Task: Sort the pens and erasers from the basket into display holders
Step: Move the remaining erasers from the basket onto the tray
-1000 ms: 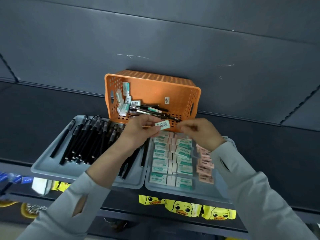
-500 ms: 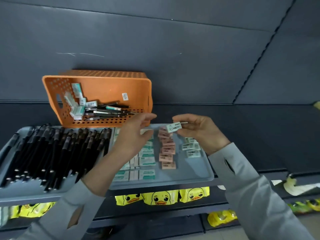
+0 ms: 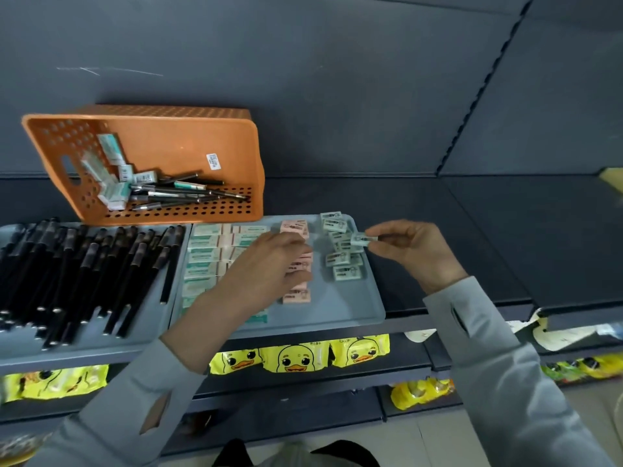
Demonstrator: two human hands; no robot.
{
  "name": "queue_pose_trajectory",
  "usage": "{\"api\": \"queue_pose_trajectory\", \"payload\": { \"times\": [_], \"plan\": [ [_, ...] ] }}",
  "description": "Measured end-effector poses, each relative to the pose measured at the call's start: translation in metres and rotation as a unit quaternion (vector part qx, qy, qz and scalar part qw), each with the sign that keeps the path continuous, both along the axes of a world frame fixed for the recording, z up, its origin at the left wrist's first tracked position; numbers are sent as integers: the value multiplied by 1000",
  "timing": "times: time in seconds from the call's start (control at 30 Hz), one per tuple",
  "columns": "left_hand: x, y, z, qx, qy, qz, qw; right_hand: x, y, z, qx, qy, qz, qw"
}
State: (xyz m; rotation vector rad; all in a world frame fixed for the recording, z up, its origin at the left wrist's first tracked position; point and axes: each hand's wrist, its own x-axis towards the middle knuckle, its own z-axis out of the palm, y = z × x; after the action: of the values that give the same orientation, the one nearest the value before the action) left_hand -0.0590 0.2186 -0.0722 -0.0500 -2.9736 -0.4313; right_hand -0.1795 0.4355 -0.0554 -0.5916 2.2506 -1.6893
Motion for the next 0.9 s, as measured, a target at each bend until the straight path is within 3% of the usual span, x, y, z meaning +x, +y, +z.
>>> {"api": "queue_pose_trajectory", "payload": {
  "times": [0.27,0.57,0.9],
  "plan": [
    [3,3,-2,6,-8,22,1000,-17,-14,-9,32,76,5,997],
    [4,3,-2,15,1,17,1000,-19,-37,-5,198,214,127,948],
    [9,-5,-1,16,38,11,999,-21,-46,8,138,227,123,956]
  ]
}}
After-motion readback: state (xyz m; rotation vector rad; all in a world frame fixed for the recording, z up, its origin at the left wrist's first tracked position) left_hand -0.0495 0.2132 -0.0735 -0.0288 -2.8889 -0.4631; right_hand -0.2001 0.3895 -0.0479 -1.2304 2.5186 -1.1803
